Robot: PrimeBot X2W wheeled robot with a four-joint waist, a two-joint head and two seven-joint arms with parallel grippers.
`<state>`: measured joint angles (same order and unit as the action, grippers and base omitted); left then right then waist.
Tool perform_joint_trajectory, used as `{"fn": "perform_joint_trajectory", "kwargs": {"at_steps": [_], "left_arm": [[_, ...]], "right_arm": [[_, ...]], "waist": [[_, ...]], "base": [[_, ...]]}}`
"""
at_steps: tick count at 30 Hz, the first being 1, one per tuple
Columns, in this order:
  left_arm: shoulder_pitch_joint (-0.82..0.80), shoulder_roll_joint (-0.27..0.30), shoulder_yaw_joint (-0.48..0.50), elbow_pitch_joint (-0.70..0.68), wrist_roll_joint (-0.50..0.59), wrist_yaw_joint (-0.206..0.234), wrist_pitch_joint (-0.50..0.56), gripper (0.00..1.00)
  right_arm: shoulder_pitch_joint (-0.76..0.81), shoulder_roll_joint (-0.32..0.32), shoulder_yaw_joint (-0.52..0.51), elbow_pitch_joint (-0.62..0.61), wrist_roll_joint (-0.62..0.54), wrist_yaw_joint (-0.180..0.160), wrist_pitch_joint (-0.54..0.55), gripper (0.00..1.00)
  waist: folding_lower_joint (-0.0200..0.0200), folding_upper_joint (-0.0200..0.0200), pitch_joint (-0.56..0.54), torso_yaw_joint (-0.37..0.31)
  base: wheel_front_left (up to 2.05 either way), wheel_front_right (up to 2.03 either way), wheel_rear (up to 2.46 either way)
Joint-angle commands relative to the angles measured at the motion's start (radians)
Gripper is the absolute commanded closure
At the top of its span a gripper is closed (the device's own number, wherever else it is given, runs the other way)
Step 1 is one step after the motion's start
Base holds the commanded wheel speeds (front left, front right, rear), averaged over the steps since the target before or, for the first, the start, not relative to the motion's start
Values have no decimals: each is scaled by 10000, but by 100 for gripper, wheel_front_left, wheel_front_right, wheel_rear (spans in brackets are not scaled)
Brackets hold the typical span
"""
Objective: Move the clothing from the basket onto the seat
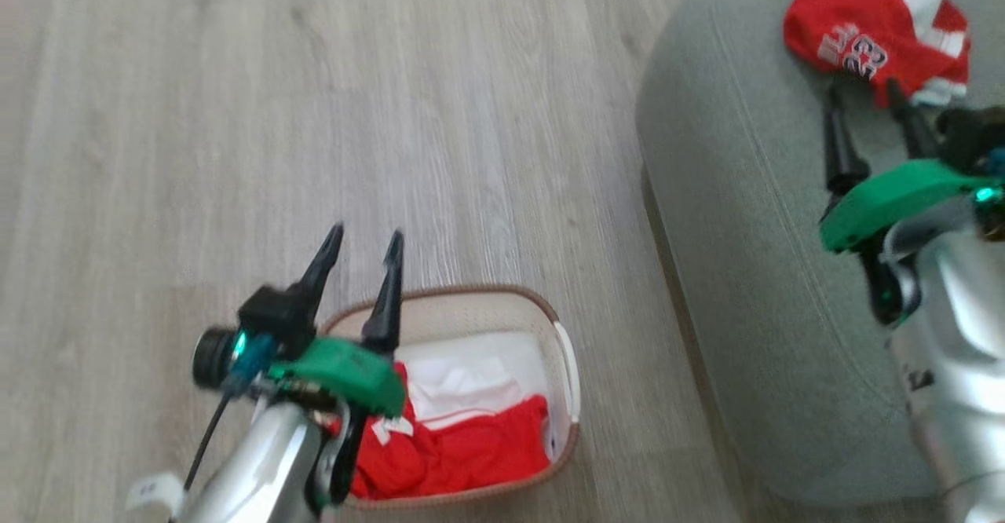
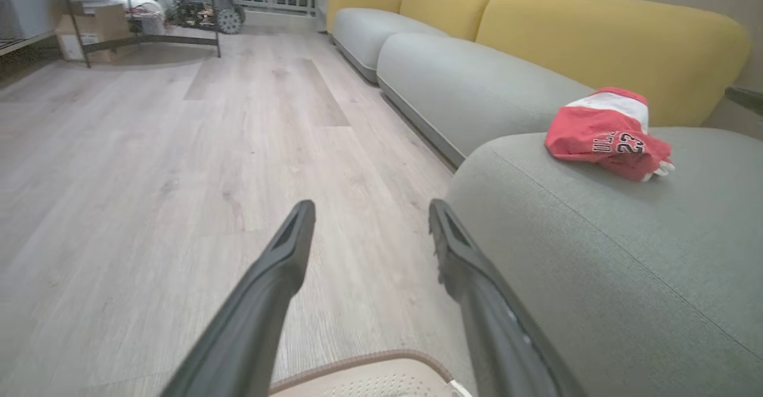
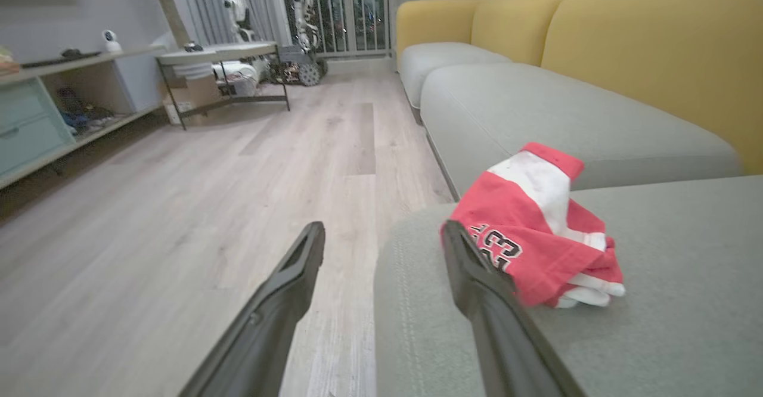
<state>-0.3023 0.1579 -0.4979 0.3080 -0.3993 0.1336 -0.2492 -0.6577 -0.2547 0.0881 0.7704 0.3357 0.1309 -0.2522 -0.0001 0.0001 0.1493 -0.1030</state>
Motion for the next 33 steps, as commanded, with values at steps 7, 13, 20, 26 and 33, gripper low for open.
{"fn": "perform_joint_trajectory", "kwargs": {"at_steps": [7, 13, 20, 26, 33], "left_arm": [[1300, 94, 1450, -866, 322, 287, -124, 0], [2388, 89, 2220, -1409, 582, 385, -125, 0], [3537, 5, 2931, -2105, 819, 335, -125, 0], [4165, -155, 3170, -2406, 1047, 163, -125, 0], [4475, -363, 3498, -2314, 1154, 0, -125, 0]], "right_arm": [[1341, 871, 137, -1518, -136, -2, -95, 0], [2526, 1419, -34, -2609, -574, -2, -95, 0], [3907, 1894, -132, -3771, -983, -2, -95, 0], [4873, 2031, -338, -4499, -1162, -2, -95, 0], [5555, 2042, 6, -4708, -915, -2, -95, 0]], "waist": [[1, -1, -1192, 816], [1, -1, -1499, 1188], [1, -1, -1667, 1407], [1, -1, -1788, 1463], [1, -1, -1869, 1452]], "base": [[0, 0, 0], [0, 0, 0], [0, 0, 0], [0, 0, 0], [0, 0, 0]]}}
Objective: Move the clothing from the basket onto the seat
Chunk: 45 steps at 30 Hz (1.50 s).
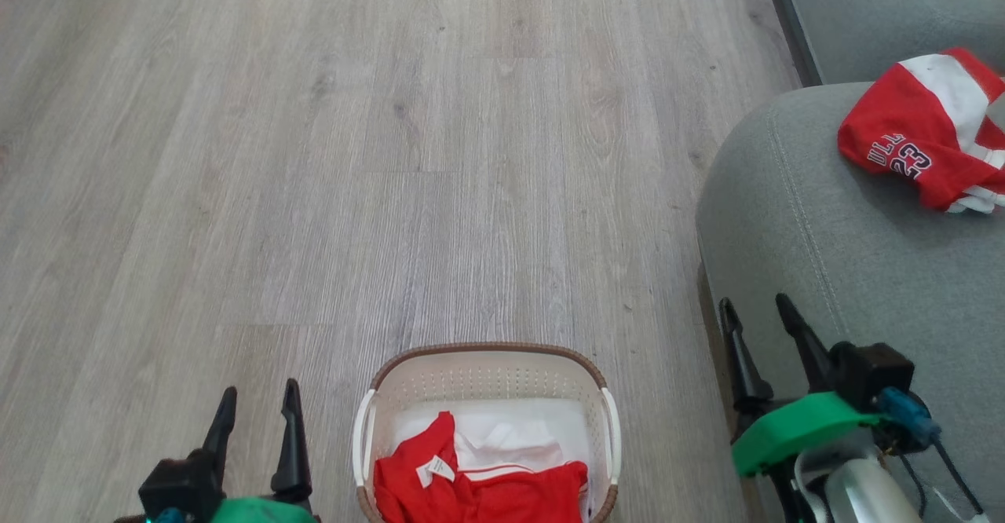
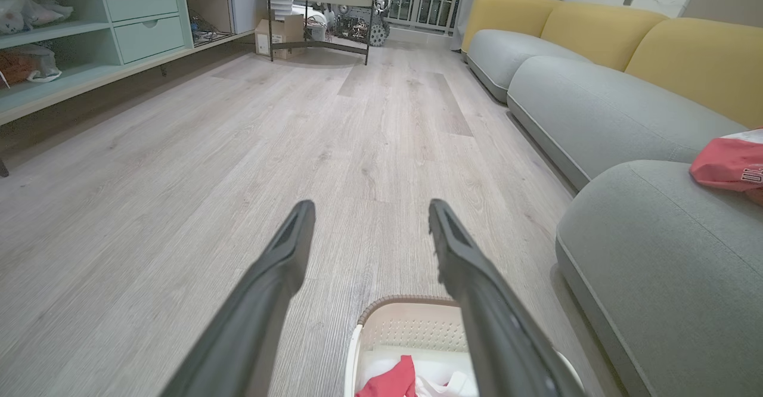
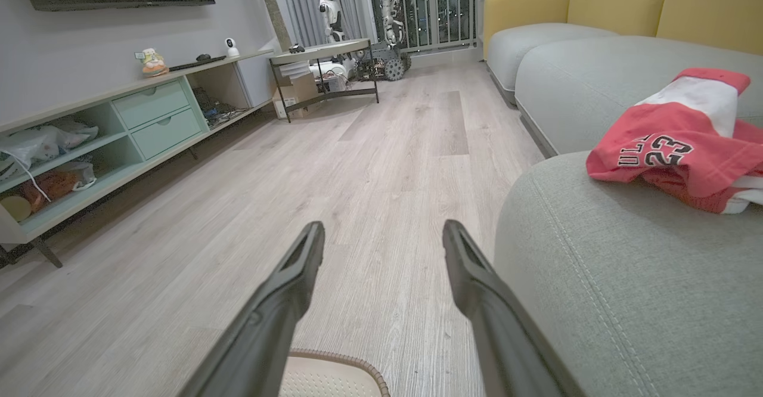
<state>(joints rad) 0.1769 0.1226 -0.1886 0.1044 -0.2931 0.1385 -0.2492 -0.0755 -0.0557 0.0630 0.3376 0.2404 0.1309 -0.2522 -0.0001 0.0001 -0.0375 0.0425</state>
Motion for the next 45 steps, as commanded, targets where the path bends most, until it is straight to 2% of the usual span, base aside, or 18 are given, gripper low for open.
{"fn": "perform_joint_trajectory", "kwargs": {"at_steps": [1, 18, 26, 35, 45], "left_arm": [[-311, -43, 444, -256, 106, -80, -125, 0], [-388, -379, 902, 41, 467, -571, -126, 0], [-690, -438, 543, 501, 839, -862, -126, 0], [-2421, -417, -732, 2175, 1575, -1531, 144, 0], [-5353, -666, -2220, 5524, 2143, -1993, 327, 0]], "right_arm": [[-227, 52, 297, -368, 63, -2, -95, 0], [-263, 54, 381, -223, 67, -2, -95, 0], [-310, 54, -37, -402, -125, -2, -95, 0], [-822, 54, -970, -1250, -688, -2, -95, 0], [-2243, 54, -1278, -2427, -1238, -2, -95, 0]], "waist": [[1, -1, -3, -7], [1, -1, 120, 17], [1, -1, 424, 49], [1, -1, 2142, -76], [1, -1, 4942, -725]], "base": [[0, 0, 0], [0, 0, 0], [0, 0, 0], [0, 0, 0], [0, 0, 0]]}}
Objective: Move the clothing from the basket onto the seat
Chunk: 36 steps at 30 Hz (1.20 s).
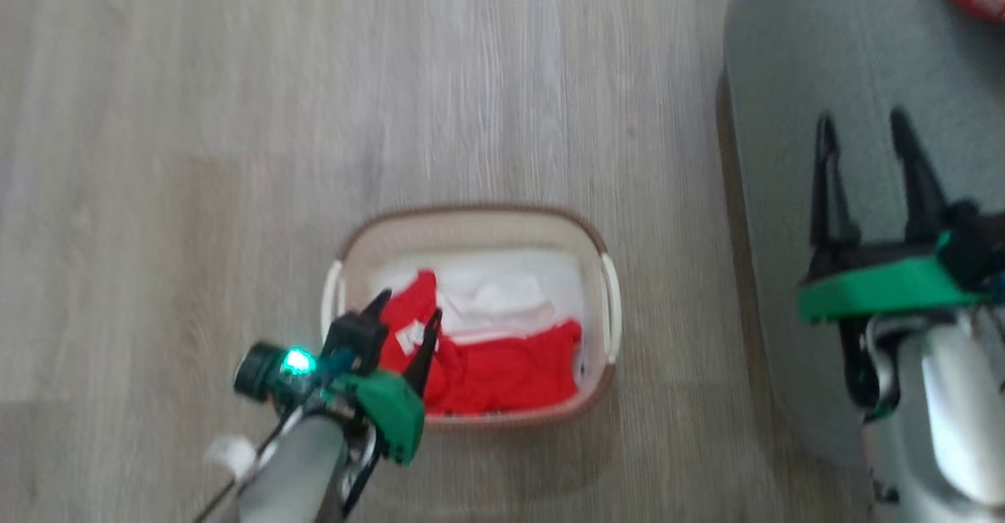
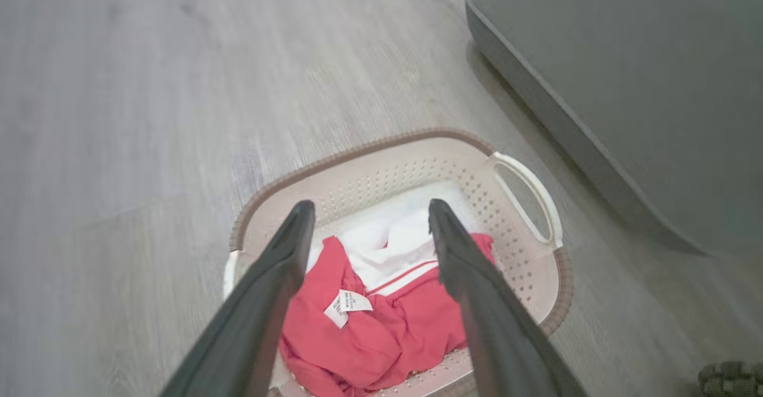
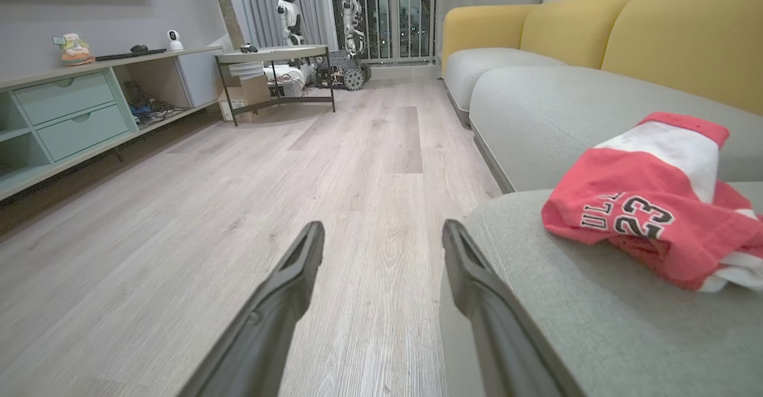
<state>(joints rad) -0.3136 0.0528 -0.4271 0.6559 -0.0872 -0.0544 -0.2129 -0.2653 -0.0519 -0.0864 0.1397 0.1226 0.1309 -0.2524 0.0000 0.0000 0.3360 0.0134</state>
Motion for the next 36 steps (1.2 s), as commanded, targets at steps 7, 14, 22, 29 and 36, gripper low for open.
{"fn": "perform_joint_trajectory", "kwargs": {"at_steps": [7, 14, 22, 29, 36], "left_arm": [[-2188, -16, -597, 1954, 228, -228, -90, 0], [-3811, -23, -1639, 3601, 82, -233, 46, 0], [-5033, -25, -2538, 4888, 198, -84, 372, 0], [-6042, -25, -2633, 5673, 186, 556, 366, 0], [-6510, 135, -2715, 6114, 160, 633, 573, 0]], "right_arm": [[-1164, 16, 343, -1154, 20, -2, -93, 0], [-1763, 16, 554, -1810, 135, -2, -93, 0], [-2147, 16, 763, -2377, 227, -2, -93, 0], [-2450, 16, 902, -3161, 311, -2, -93, 0], [-2513, 16, 997, -3293, 391, -2, -93, 0]], "waist": [[0, 0, 2811, -884], [0, 0, 4247, -1350], [0, 0, 5362, -1690], [0, 0, 6175, -1836], [0, 0, 6534, -1902]], "base": [[0, 0, 0], [0, 0, 0], [0, 0, 0], [0, 0, 0], [0, 0, 0]]}}
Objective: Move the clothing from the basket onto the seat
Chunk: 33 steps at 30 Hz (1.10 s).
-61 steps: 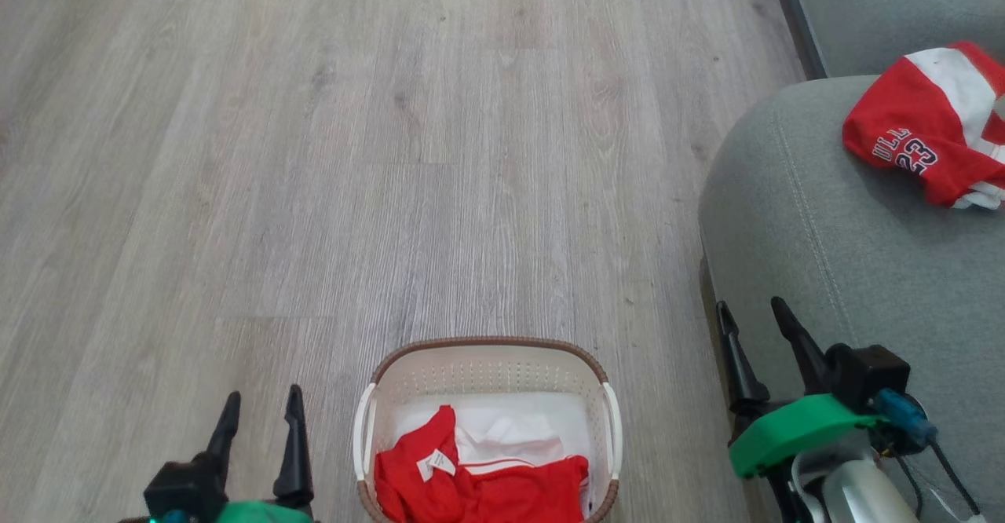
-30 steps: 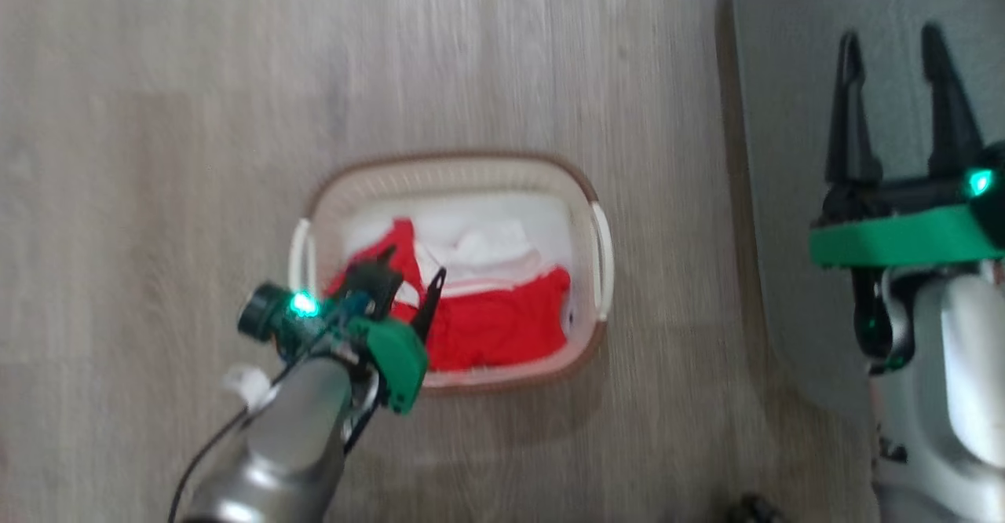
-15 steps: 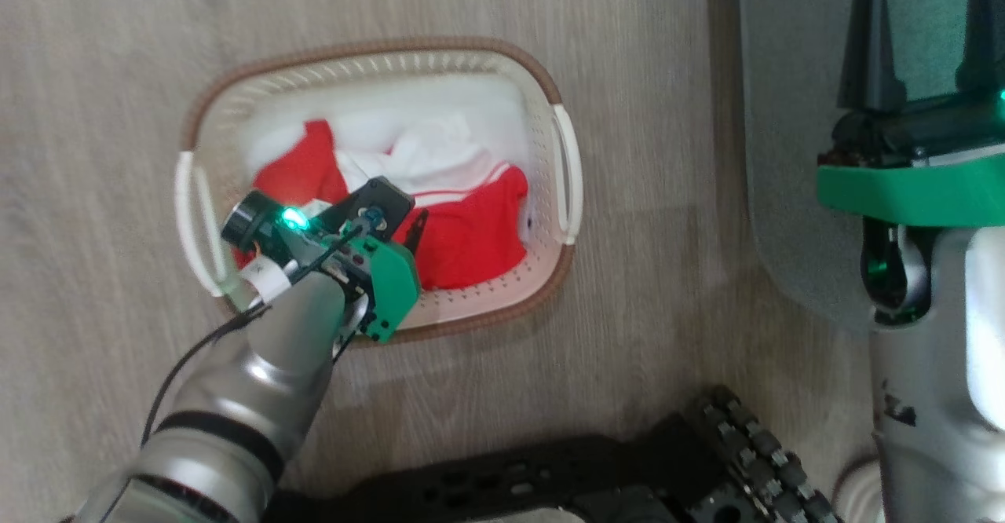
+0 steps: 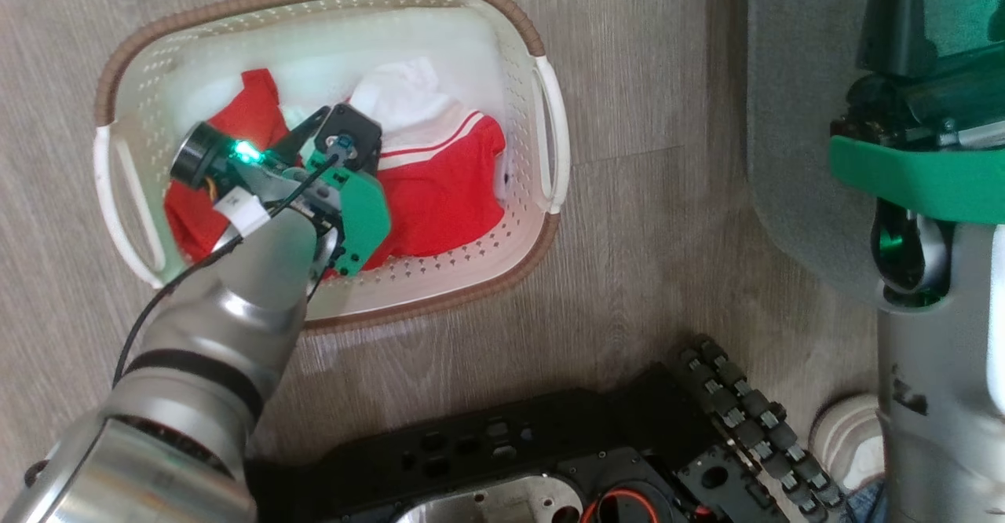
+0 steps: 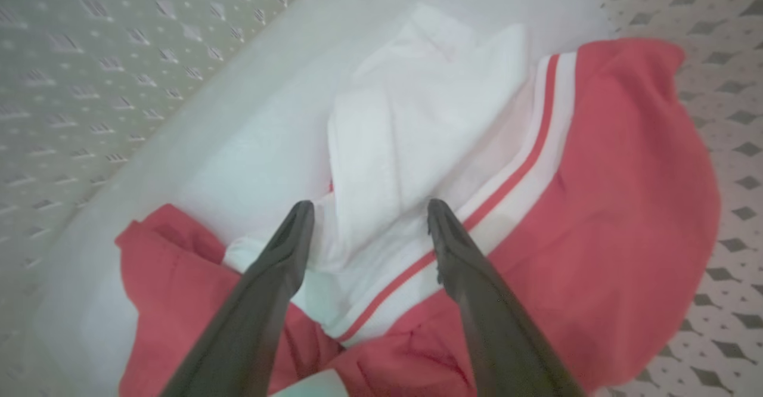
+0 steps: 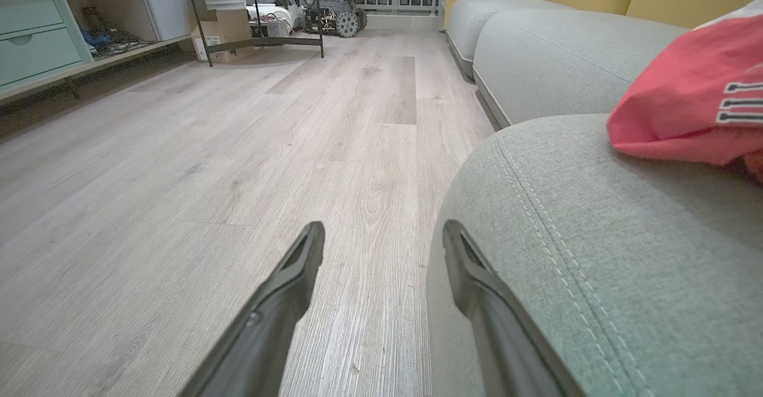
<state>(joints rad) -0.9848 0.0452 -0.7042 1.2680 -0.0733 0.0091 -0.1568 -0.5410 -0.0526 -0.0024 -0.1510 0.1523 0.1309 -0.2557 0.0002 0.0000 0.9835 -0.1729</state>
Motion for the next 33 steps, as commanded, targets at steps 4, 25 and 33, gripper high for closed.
{"fn": "perform_joint_trajectory", "kwargs": {"at_steps": [4, 25, 33], "left_arm": [[110, 285, 2, 89, -25, -66, 110, 4], [1510, 81, 535, -1295, -1351, -456, -1041, 100], [2918, 289, 1050, -3943, -1670, -331, -1048, 100]], "right_arm": [[213, 24, 154, -397, 167, -2, -61, 0], [700, 24, 343, 955, 71, -2, -61, 0], [1647, 24, 340, 1937, -228, -2, -61, 0]], "waist": [[-2, 0, 118, -106], [-2, 0, -2583, 223], [-2, 0, -4881, 735]], "base": [[0, 0, 0], [0, 0, 0], [0, 0, 0]]}}
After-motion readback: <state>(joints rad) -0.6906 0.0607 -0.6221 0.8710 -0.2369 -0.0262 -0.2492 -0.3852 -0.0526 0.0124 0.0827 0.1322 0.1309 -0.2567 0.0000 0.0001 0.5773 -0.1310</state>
